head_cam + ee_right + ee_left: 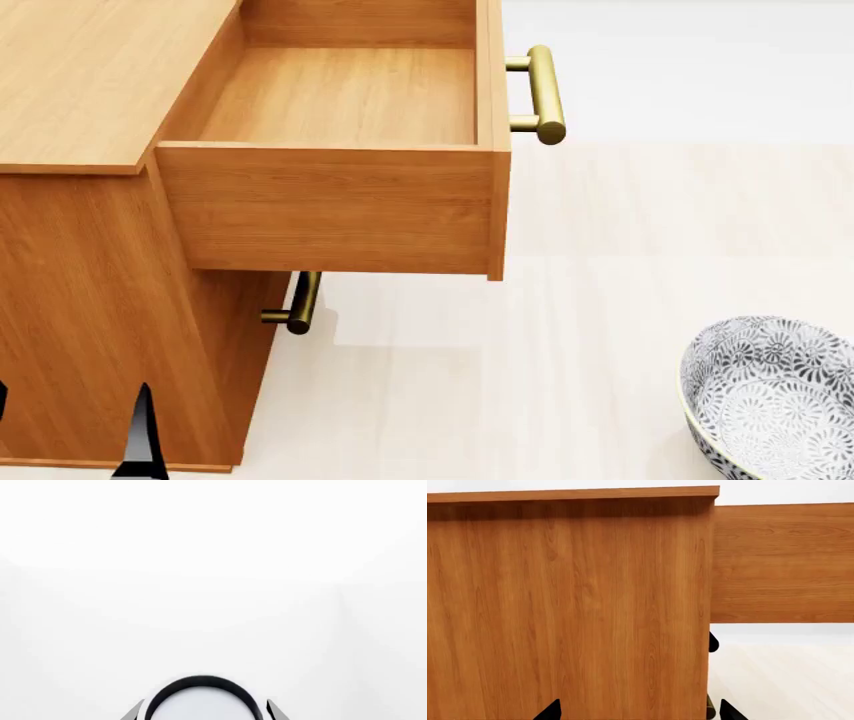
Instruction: Put the ketchup in the top drawer of the cabinet.
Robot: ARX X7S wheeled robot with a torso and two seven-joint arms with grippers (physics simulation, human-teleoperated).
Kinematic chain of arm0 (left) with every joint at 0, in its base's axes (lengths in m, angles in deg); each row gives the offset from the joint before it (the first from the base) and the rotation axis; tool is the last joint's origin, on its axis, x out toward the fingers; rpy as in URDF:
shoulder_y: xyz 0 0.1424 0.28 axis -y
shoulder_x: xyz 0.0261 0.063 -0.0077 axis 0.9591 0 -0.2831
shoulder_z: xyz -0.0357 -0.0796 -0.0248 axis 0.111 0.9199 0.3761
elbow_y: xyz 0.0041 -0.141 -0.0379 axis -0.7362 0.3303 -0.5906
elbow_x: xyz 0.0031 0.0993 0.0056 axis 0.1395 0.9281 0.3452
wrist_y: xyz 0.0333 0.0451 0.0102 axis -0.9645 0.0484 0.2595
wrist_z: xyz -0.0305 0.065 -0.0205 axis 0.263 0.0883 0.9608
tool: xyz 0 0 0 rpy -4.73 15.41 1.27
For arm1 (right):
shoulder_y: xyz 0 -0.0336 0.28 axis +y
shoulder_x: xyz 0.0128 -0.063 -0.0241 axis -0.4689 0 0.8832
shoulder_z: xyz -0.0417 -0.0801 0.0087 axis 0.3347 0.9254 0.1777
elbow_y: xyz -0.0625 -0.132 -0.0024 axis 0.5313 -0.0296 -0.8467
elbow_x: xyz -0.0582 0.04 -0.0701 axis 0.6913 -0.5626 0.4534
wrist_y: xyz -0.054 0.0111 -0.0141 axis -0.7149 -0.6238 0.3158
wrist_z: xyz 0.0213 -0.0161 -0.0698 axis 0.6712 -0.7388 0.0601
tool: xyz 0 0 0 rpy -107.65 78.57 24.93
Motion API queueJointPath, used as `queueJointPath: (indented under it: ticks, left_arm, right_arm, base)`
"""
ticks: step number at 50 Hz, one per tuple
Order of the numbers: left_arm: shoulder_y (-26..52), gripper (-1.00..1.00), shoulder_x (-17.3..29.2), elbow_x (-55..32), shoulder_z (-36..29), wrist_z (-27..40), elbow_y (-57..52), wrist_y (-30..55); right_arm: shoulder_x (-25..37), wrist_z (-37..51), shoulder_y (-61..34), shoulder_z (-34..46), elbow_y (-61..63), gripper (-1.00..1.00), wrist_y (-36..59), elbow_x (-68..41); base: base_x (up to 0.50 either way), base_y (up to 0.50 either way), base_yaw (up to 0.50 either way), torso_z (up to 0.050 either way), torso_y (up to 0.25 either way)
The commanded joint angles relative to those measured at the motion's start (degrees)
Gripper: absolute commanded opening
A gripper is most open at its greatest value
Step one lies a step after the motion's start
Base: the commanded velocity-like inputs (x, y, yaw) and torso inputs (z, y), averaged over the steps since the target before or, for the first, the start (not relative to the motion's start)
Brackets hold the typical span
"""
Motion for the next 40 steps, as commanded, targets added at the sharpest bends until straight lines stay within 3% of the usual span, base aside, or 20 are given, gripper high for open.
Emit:
queueJointPath:
  ticks: [1,25,40]
  left_arm:
    - [0.02,1.0,0.08,-0.05,-0.15,0.08,0.48,-0.38]
    - [-0.1,1.0,0.38,-0.28,-0.25,0.51,0.76,-0.74]
    - [-0.3,1.0,0.55,-0.39,-0.43,0.63,0.91,-1.19]
  right_arm:
    - [-6.43,-2.64,-8.59,6.99,-2.4,-1.0,-3.39,7.37]
    - [-17.91,-6.61,-23.28,16.27,-9.65,-1.0,-5.41,15.57]
    - [-26.31,-13.03,-28.69,24.54,-23.41,-1.0,-8.39,24.17]
  base:
    - [0.0,0.0,0.0,0.0,0.0]
    - [0.0,0.0,0.0,0.0,0.0]
    - [0.0,0.0,0.0,0.0,0.0]
